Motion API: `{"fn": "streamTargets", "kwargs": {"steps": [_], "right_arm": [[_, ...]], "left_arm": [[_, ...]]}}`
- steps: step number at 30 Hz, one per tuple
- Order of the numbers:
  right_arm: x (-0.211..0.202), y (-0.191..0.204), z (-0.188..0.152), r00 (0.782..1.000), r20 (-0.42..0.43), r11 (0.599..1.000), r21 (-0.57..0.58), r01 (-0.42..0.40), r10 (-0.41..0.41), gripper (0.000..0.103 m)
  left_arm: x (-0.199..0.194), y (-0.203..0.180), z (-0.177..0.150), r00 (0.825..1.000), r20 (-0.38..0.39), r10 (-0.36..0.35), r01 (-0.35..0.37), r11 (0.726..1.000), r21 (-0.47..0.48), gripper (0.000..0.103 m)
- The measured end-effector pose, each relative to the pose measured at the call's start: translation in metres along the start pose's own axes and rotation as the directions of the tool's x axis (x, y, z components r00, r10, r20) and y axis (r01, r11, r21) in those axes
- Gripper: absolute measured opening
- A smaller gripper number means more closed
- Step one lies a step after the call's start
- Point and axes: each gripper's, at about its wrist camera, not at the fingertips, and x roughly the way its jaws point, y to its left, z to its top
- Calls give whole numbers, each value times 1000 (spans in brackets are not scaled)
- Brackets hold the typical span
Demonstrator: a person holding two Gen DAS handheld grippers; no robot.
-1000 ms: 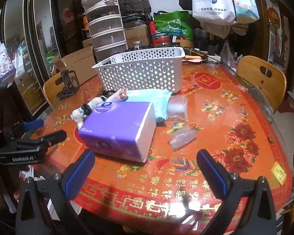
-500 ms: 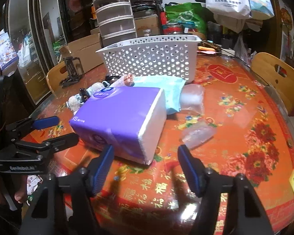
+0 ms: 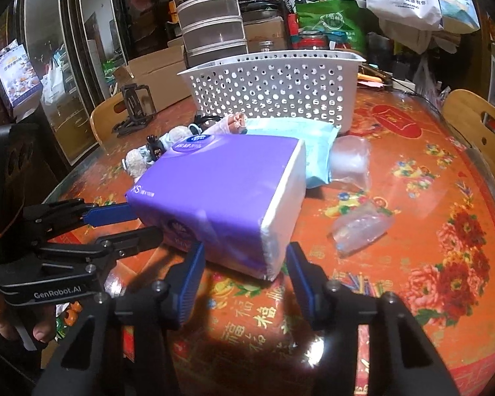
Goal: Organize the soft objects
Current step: 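Close both grippers on the ends of the purple tissue pack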
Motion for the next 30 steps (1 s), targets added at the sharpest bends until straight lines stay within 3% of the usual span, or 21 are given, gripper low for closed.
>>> {"fn": "streamTargets", "kwargs": {"steps": [5, 18, 30], "right_arm": [[4, 1, 0, 1000, -4, 1000, -8, -11, 11, 44], [7, 2, -1, 1000, 6, 999, -34, 11, -11, 38], [-13, 16, 5, 996, 73, 995, -86, 58, -51, 37]], "left_arm": [[-1, -5, 1, 999, 19, -36, 35, 999, 22, 33], [-4, -8, 2, 999, 36, -40, 38, 999, 29, 32], [-38, -13, 14, 995, 101, -20, 15, 998, 55, 32]]}}
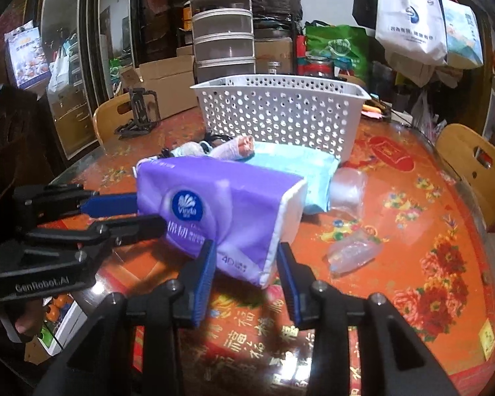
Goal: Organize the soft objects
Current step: 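Close both grippers on the ends of the purple tissue pack, then lift the tissue pack into the white basket and open both grippers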
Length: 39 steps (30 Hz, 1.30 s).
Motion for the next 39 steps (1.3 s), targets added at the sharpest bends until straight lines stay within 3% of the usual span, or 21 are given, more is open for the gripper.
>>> {"fn": "streamTargets", "kwargs": {"steps": [10, 19, 29, 39], "right_arm": [[-16, 4, 13, 998, 55, 1000, -16, 9, -8, 32], [-27, 1, 28, 995, 100, 1000, -18, 14, -12, 31], [-40, -7, 88, 982, 188, 997, -63, 42, -29, 31], [-17, -34, 171, 970, 239, 998, -45, 48, -36, 31]], "left_arm": [[-6, 4, 11, 1000, 0, -20, 20, 999, -42, 32], [-22, -1, 38, 998, 64, -2, 3, 1000, -27, 32], [-34, 12, 120, 986, 164, 33, -34, 999, 7, 32], [6, 45, 224, 981, 185, 60, -64, 998, 17, 32]]}}
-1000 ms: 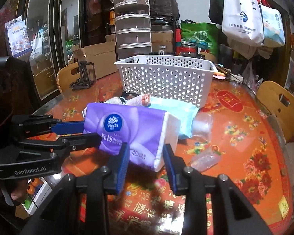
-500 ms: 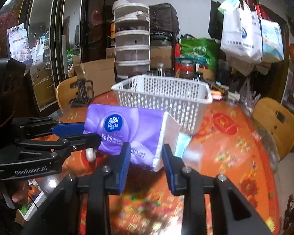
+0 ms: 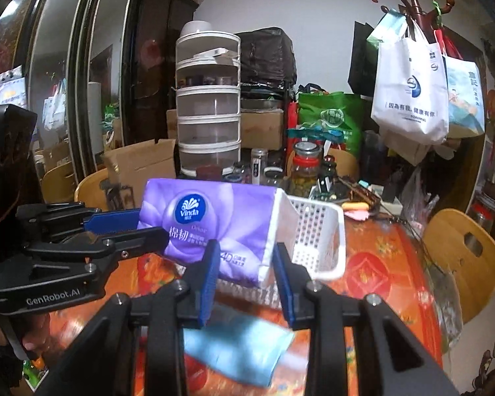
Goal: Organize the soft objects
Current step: 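Lift the tissue pack into the white basket and open both grippers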
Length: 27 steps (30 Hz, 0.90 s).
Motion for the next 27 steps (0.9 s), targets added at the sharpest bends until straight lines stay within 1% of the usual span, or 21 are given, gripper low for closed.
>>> {"fn": "streamTargets", "kwargs": {"steps": [3, 8, 11, 12, 14, 16, 17, 18, 19, 20, 21, 22, 23, 25, 27], "right_arm": [[23, -9, 20, 1000, -8, 1000, 3, 6, -6, 31], [68, -29, 41, 999, -42, 999, 36, -5, 6, 31], [96, -37, 45, 997, -72, 999, 47, 3, 0, 31], [108, -39, 45, 996, -94, 999, 50, 1, 4, 31], [126, -43, 40, 992, -124, 998, 64, -3, 11, 31], [144, -46, 37, 987, -160, 997, 74, 0, 12, 32], [153, -47, 35, 985, -172, 997, 77, 11, 3, 33], [161, -47, 34, 982, -188, 996, 80, 25, -10, 33], [166, -46, 33, 980, -199, 996, 81, 35, -19, 35], [172, -46, 32, 977, -210, 996, 68, 52, -36, 41], [177, -46, 31, 975, -215, 996, 57, 74, -60, 45], [179, -47, 30, 972, -221, 994, 55, 90, -76, 55], [180, -48, 29, 970, -227, 994, 54, 99, -85, 63], [177, -50, 26, 967, -232, 992, 46, 116, -102, 67], [169, -54, 24, 969, -218, 991, 43, 130, -117, 69]], "left_arm": [[31, 14, 22, 1000, -19, 6, -6, 1000, -2, 32], [92, 38, 43, 997, -76, 17, -19, 1000, -21, 32], [125, 49, 44, 992, -120, 26, -30, 999, -33, 33], [139, 55, 45, 990, -140, 30, -36, 999, -39, 34], [157, 63, 41, 986, -164, 22, -34, 997, -70, 34], [172, 70, 34, 983, -179, 32, -49, 995, -91, 35], [178, 73, 32, 983, -177, 41, -59, 993, -98, 37], [184, 76, 32, 982, -180, 53, -72, 992, -100, 45], [184, 78, 27, 981, -184, 64, -84, 991, -103, 60], [185, 82, 26, 980, -182, 86, -107, 988, -108, 66], [183, 86, 24, 980, -173, 97, -117, 987, -109, 75], [178, 89, 21, 982, -161, 94, -113, 987, -112, 82], [174, 94, 20, 985, -148, 85, -103, 987, -122, 85], [162, 99, 18, 988, -129, 82, -100, 985, -138, 90], [148, 103, 14, 989, -120, 81, -98, 985, -143, 94]]}}
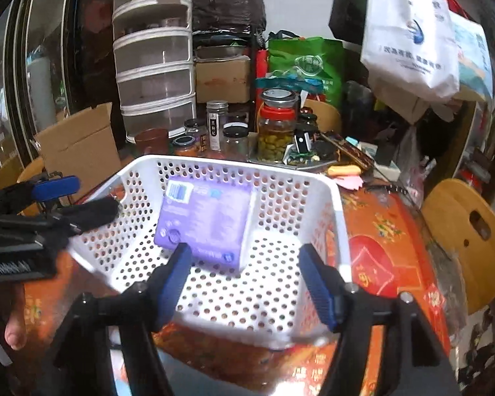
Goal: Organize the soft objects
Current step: 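Lift the tissue pack into the white basket and open both grippers, then withdraw both grippers and move them toward the white plush sheep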
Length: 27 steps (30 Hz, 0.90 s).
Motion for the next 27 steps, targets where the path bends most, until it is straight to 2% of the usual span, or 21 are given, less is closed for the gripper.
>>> {"fn": "streamTargets", "kwargs": {"steps": [3, 6, 12, 15, 23, 27], "right_arm": [[-15, -10, -6, 1000, 6, 999, 37, -24, 24, 71], [-41, -14, -18, 999, 39, 999, 51, -18, 16, 71], [-89, -13, -50, 996, 77, 997, 70, -46, 41, 73], [-108, -10, -73, 994, 93, 994, 86, -66, 58, 75], [-127, 1, -141, 994, 70, 989, 119, -89, 81, 75], [-134, 1, -163, 995, 64, 988, 132, -78, 70, 75]], "left_arm": [[-30, 4, -13, 999, 30, 10, -10, 1000, 2, 98], [-56, 3, -32, 999, 22, 43, -44, 999, 17, 99], [-109, -3, -82, 998, 60, 12, -13, 1000, 21, 100], [-133, -6, -107, 997, 71, 19, -20, 1000, 11, 101], [-158, -13, -165, 998, 52, 32, -31, 999, -19, 102], [-167, -16, -189, 997, 46, 61, -60, 998, -24, 102]]}}
